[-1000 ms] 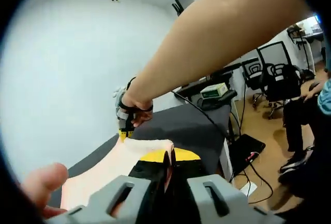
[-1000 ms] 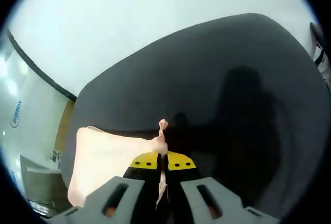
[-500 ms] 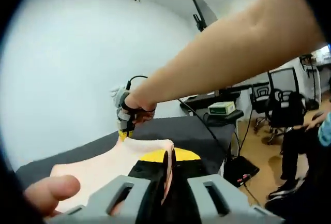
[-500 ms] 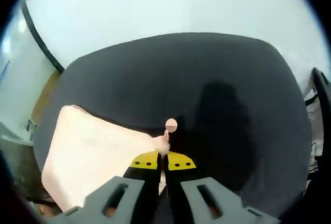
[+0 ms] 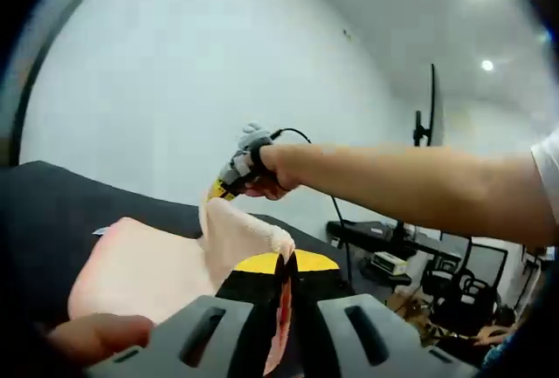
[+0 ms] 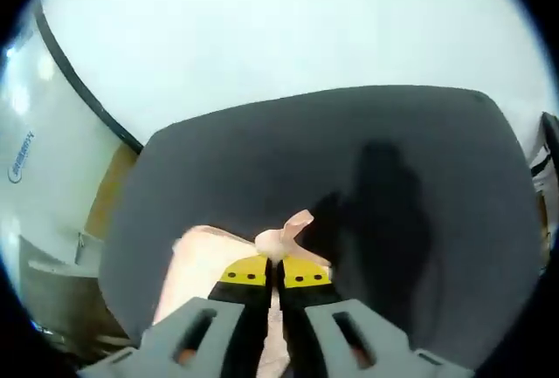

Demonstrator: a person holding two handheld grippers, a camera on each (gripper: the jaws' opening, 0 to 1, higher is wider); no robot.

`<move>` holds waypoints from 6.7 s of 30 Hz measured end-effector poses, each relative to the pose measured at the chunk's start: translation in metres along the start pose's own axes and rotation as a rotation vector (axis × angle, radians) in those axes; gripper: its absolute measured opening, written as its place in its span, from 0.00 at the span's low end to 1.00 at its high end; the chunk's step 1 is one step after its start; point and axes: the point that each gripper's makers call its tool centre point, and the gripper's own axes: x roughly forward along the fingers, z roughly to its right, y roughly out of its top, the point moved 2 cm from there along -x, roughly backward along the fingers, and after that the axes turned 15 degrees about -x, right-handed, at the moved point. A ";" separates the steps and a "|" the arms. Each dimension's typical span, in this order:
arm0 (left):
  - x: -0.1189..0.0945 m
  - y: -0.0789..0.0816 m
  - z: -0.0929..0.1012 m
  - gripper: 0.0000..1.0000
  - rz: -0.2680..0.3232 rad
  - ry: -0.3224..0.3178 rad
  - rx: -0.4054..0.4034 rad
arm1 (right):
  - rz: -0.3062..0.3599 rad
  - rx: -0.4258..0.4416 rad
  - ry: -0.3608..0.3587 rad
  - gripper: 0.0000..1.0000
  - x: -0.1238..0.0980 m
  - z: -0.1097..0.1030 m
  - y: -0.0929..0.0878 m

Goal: Fold the towel on the table until its edges align and the towel forms a compact rectangular stack.

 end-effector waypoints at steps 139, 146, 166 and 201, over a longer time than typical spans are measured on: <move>-0.049 -0.042 -0.188 0.05 -0.379 -0.917 1.677 | 0.772 -1.692 0.409 0.26 -0.046 -0.182 -0.257; -0.055 -0.032 -0.179 0.03 -0.504 -0.829 1.309 | 0.782 -1.550 0.457 0.07 -0.059 -0.181 -0.253; -0.090 0.008 -0.120 0.03 -0.712 -0.620 0.554 | 0.685 -0.844 0.815 0.06 -0.131 -0.207 -0.229; 0.048 0.041 -0.223 0.04 -0.839 -0.183 -0.642 | 0.321 0.187 0.963 0.08 -0.015 -0.122 -0.100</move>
